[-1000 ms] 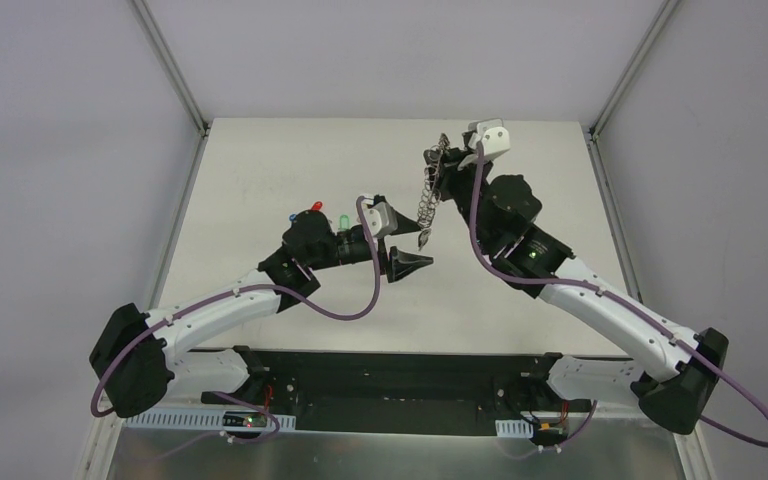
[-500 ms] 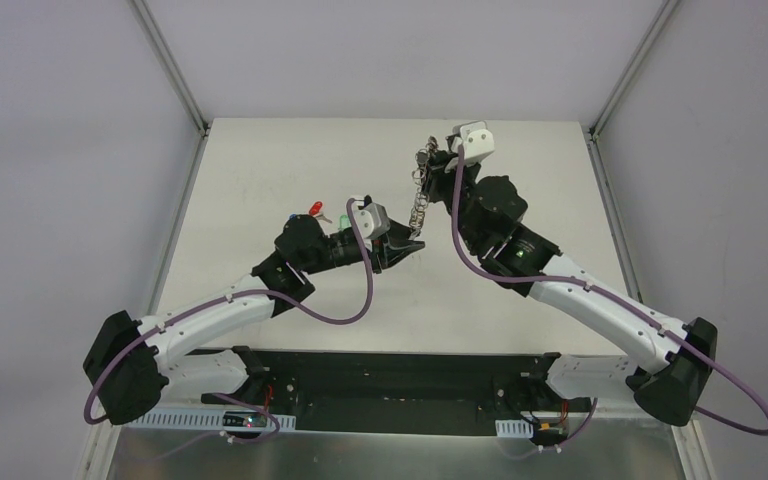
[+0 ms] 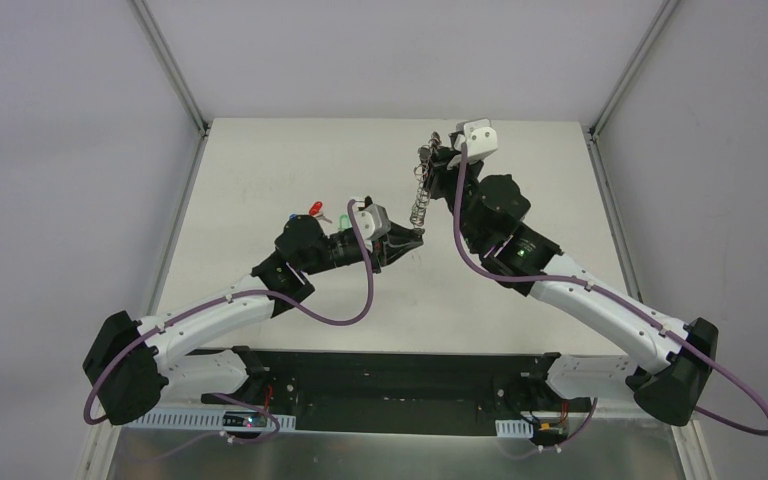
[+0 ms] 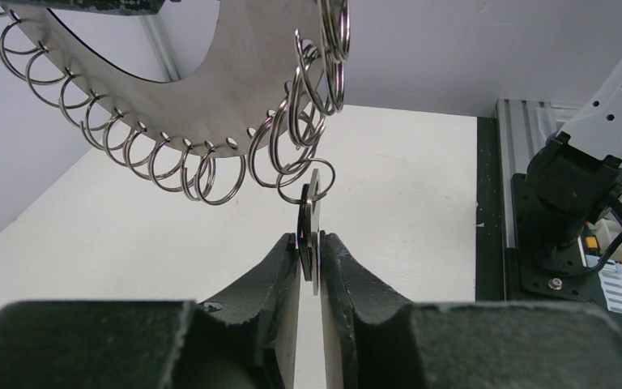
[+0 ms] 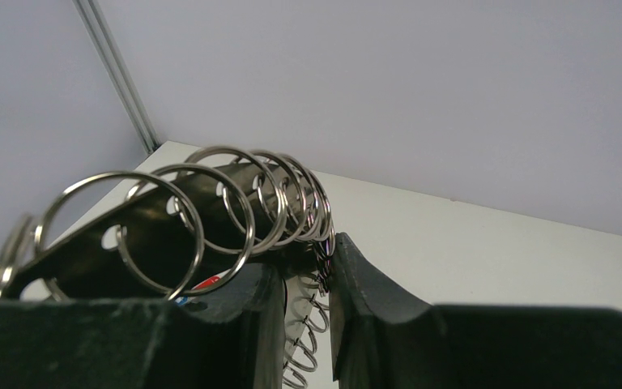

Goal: Remove the keys from the keyring

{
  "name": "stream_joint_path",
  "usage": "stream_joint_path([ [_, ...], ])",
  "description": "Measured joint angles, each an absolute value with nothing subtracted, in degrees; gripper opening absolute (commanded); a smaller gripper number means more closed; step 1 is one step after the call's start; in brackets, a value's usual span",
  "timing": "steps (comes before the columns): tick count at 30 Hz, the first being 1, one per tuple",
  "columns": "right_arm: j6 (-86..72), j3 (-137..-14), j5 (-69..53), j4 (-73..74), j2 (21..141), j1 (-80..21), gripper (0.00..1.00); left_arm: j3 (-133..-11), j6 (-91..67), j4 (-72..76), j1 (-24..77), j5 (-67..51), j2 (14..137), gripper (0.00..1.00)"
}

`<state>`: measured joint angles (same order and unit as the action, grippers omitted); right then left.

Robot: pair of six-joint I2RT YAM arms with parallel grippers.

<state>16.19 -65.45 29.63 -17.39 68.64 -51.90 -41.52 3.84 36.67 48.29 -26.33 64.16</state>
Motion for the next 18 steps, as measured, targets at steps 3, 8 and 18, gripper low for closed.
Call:
stream_joint_path([
  [3, 16.2, -65.5, 29.6, -17.4, 68.6, -51.9, 0.0, -41.5, 3.9, 36.6, 48.3, -26.3, 64.2, 0.22],
  [8, 16.2, -65.5, 29.6, -17.4, 68.6, -51.9, 0.0, -41.5, 4.0, 36.6, 48.3, -26.3, 64.1, 0.18],
  [18, 16.3, -65.5, 29.8, -17.4, 68.6, -51.9, 0.0, -41.5, 4.4, 36.5, 48.3, -25.9, 63.4, 0.18],
])
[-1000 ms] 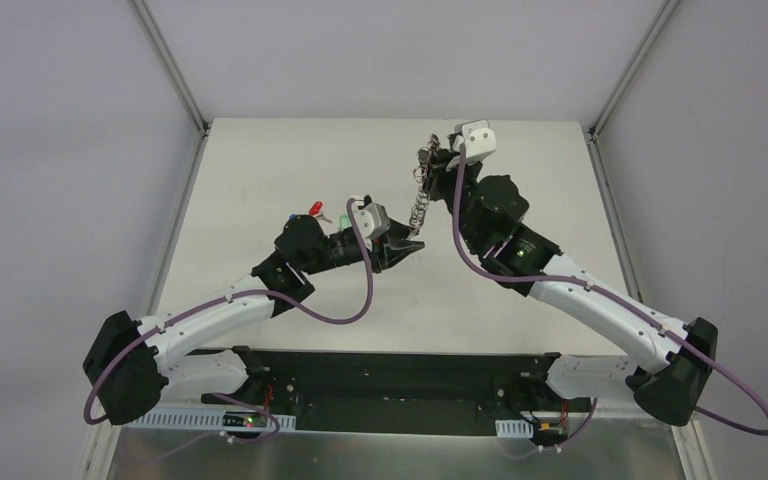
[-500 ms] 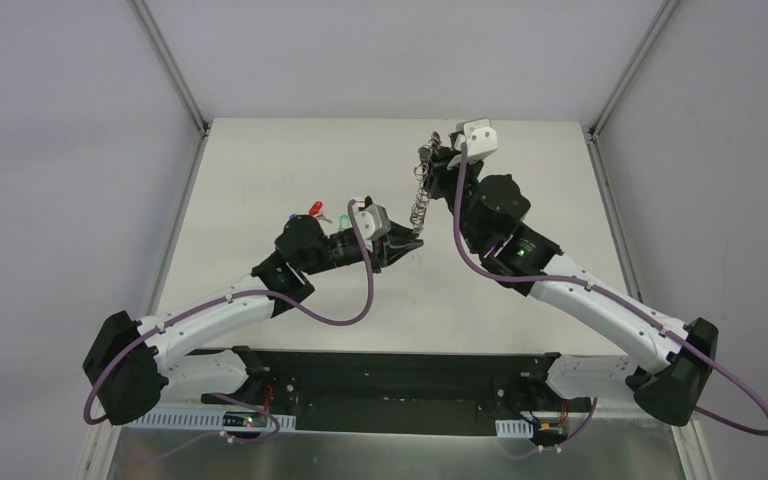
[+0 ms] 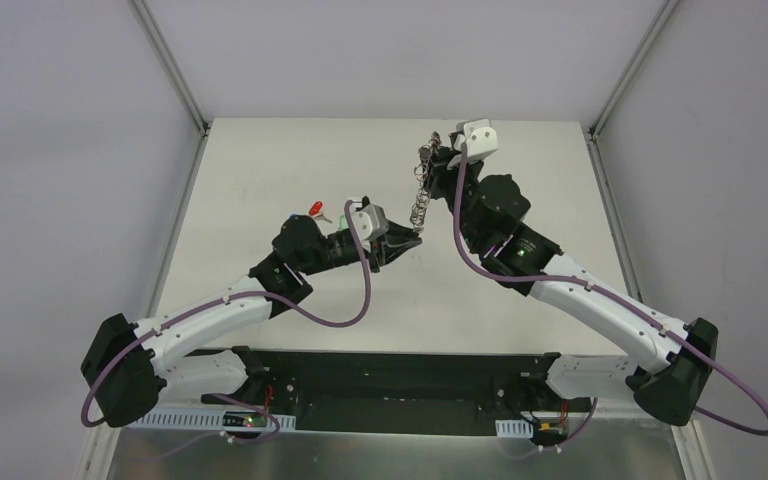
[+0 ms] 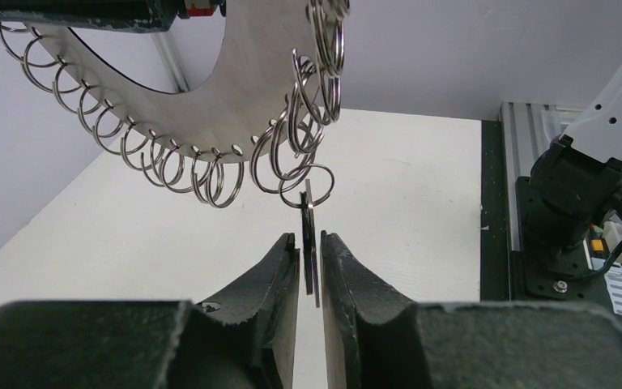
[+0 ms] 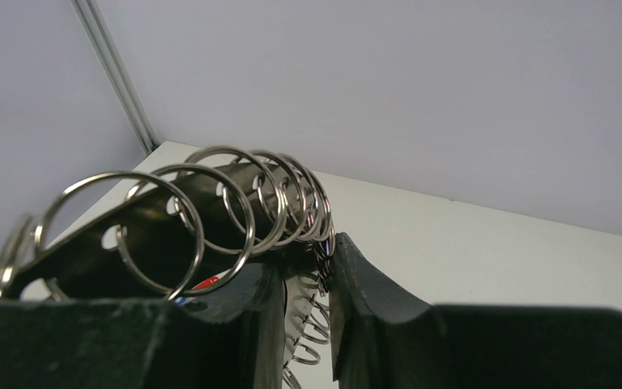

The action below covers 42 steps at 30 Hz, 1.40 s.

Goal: Remove the keys from the keyring

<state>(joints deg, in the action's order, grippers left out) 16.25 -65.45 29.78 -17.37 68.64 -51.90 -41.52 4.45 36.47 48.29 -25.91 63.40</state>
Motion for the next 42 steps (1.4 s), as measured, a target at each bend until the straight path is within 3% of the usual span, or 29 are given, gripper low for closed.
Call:
stream_joint_path([
  [3, 16.3, -65.5, 29.8, -17.4, 68.7, -51.9, 0.0, -41.5, 4.5, 36.2, 48.3, -25.9, 63.1, 0.15],
  [5, 16.3, -65.5, 29.8, -17.4, 68.9, -51.9, 0.0, -41.5, 4.5, 36.0, 48.3, -25.9, 63.1, 0.01],
  [12, 16.6, -65.5, 30.5, -17.4, 69.3, -51.9, 0.0, -41.5, 5.1, 34.7, 48.3, -25.0, 62.9, 0.0],
  [13, 16.7, -65.3, 30.9, -17.5, 69.3, -51.9, 0.04, -41.6, 5.1, 34.2, 48.3, -24.5, 62.8, 0.0],
  [14, 16.8, -64.7, 31.7, -18.2, 69.2, -51.9, 0.29, -42.0, 5.2, 33.4, 48.3, -23.9, 62.8, 0.0],
  [16, 16.8, -63.0, 33.3, -19.7, 68.6, -51.9, 0.63, -43.1, 5.7, 30.5, 48.3, -22.5, 62.8, 0.0],
  [17, 16.6, -61.5, 34.5, -20.8, 68.0, -51.9, 0.73, -43.8, 6.1, 28.7, 48.3, -22.0, 62.8, 0.0],
  [19, 16.3, -58.2, 36.8, -22.9, 66.3, -51.9, 0.83, -45.5, 7.3, 24.8, 48.3, -21.3, 62.9, 0.0],
  [27, 14.5, -39.8, 49.5, -28.0, 53.0, -51.9, 0.88, -49.5, 14.3, 12.8, 48.2, -14.7, 63.2, 0.0],
  [31, 7.2, -30.8, 51.5, -20.0, 37.3, -51.9, 0.86, -50.5, 17.4, 6.4, 48.3, -12.9, 64.3, 0.0],
  [36, -0.9, -27.3, 49.1, -9.2, 21.8, -51.8, 0.86, -54.2, 19.2, 0.6, 48.3, -14.9, 66.3, 0.0],
  [42, -5.2, -27.3, 40.6, 1.8, 17.2, -51.8, 0.8, -58.0, 23.2, -7.5, 48.3, -18.6, 68.6, 0.0],
])
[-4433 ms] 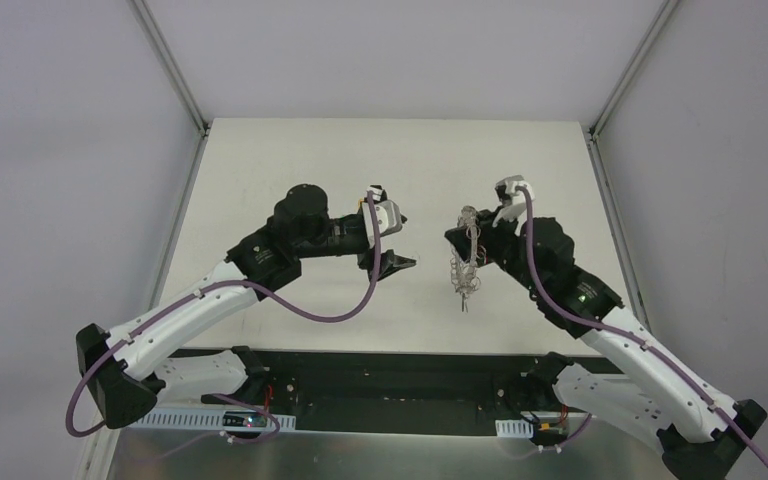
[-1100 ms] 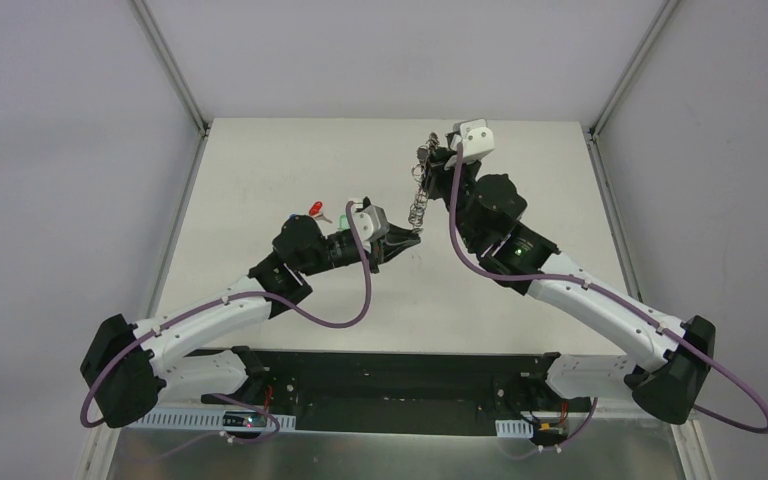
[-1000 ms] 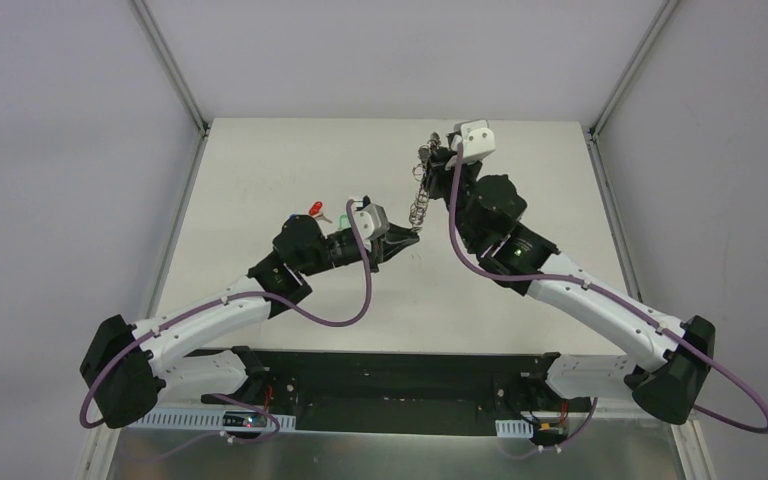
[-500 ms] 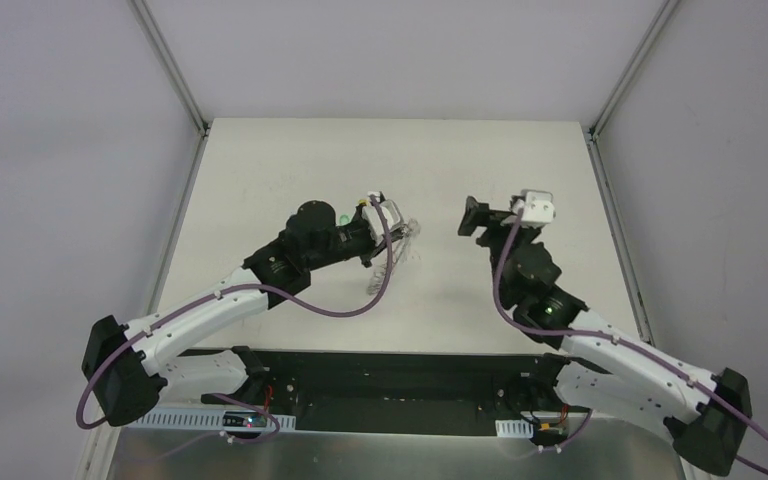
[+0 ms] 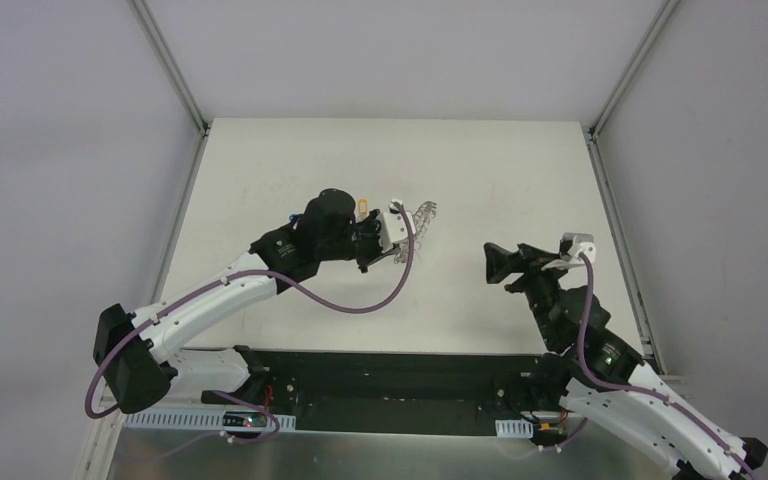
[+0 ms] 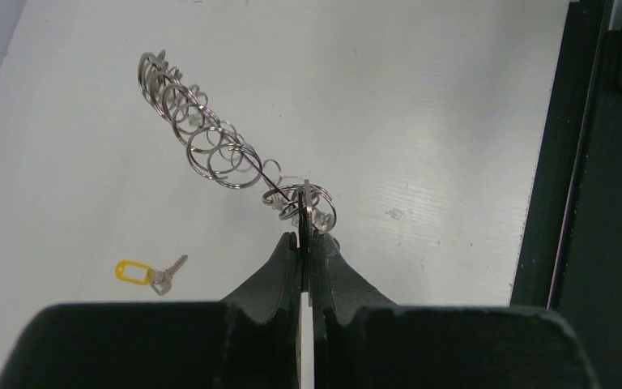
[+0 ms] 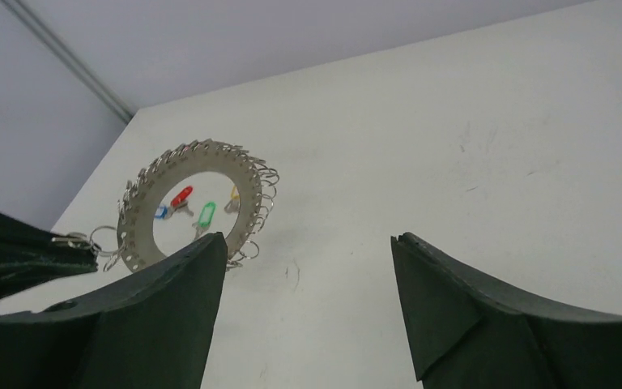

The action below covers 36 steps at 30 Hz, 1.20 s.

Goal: Remove the keys from the keyring

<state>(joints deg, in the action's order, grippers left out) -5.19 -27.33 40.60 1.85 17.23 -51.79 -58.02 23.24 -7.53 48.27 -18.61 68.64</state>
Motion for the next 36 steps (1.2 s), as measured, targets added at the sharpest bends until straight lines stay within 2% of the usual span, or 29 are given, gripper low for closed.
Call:
stream_joint_path([
  [5, -5.3, -28.0, 29.1, 7.3, 19.0, -51.8, 0.8, -59.4, 26.3, -11.6, 48.3, -19.6, 68.7, 0.0],
  [10, -4.0, -31.8, 17.8, 9.3, 28.2, -51.8, 0.8, -59.5, 27.9, -15.4, 48.3, -25.1, 68.7, 0.0],
  [19, -1.2, -36.1, 12.7, 8.4, 38.5, -51.0, 0.75, -59.5, 28.0, -16.7, 48.3, -38.6, 68.7, 0.0],
  [23, 1.7, -38.3, 3.3, 7.4, 42.0, -49.3, 0.71, -59.4, 28.0, -16.8, 48.3, -42.0, 68.7, 0.0],
  [30, 3.6, -39.5, -13.1, 6.2, 48.3, -48.8, 0.61, -59.4, 29.0, -17.9, 48.3, -40.9, 68.6, 0.0],
  [36, 3.4, -39.5, -20.5, 5.8, 49.6, -48.5, 0.57, -59.1, 30.1, -19.0, 48.4, -37.2, 68.1, 0.0],
])
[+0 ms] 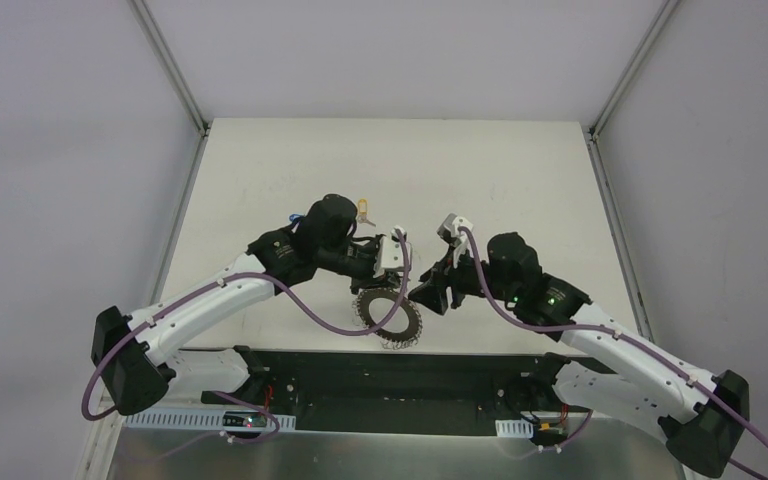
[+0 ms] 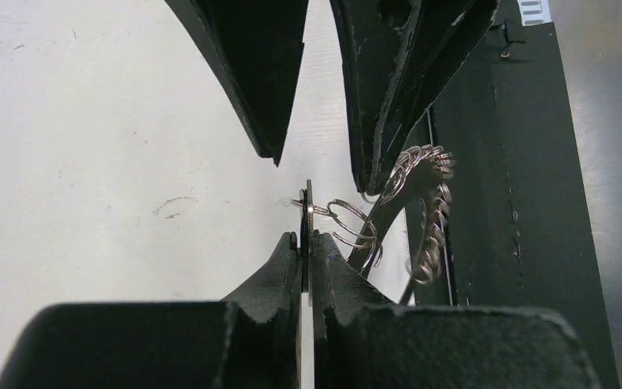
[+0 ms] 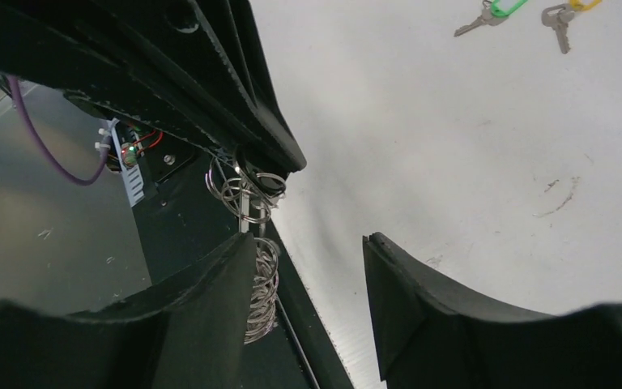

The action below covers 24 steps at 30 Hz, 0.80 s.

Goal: Remove the keys from the keyring

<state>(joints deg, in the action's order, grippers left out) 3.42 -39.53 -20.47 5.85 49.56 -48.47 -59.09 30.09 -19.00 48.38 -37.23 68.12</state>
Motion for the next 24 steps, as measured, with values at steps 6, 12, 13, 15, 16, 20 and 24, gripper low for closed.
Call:
stream_joint_path([
  [6, 3.1, -38.0, -22.9, 4.6, 46.5, -48.4, 0.5, -58.9, 30.7, -18.7, 48.4, -37.4, 67.0, 0.0],
  [12, 3.0, -37.6, -24.0, 4.0, 45.4, -48.4, 0.48, -58.2, 31.0, -17.5, 48.4, -38.0, 66.2, 0.0],
  [13, 3.0, -37.6, -24.4, 3.7, 45.4, -48.4, 0.48, -58.2, 31.0, -17.4, 48.4, -38.4, 66.2, 0.0],
  [15, 3.0, -37.6, -25.0, 2.8, 45.5, -48.4, 0.47, -58.2, 30.9, -17.2, 48.4, -38.9, 66.2, 0.0],
  [16, 2.9, -37.6, -25.4, 2.2, 45.8, -48.4, 0.46, -58.2, 30.9, -17.0, 48.4, -39.0, 66.2, 0.0],
  [20, 2.6, -37.6, -26.2, 0.3, 47.4, -48.3, 0.45, -58.1, 30.9, -17.0, 48.4, -39.2, 66.2, 0.0],
  [24, 2.6, -37.6, -26.2, -0.1, 48.0, -48.1, 0.47, -58.1, 30.9, -17.1, 48.4, -37.9, 66.2, 0.0],
])
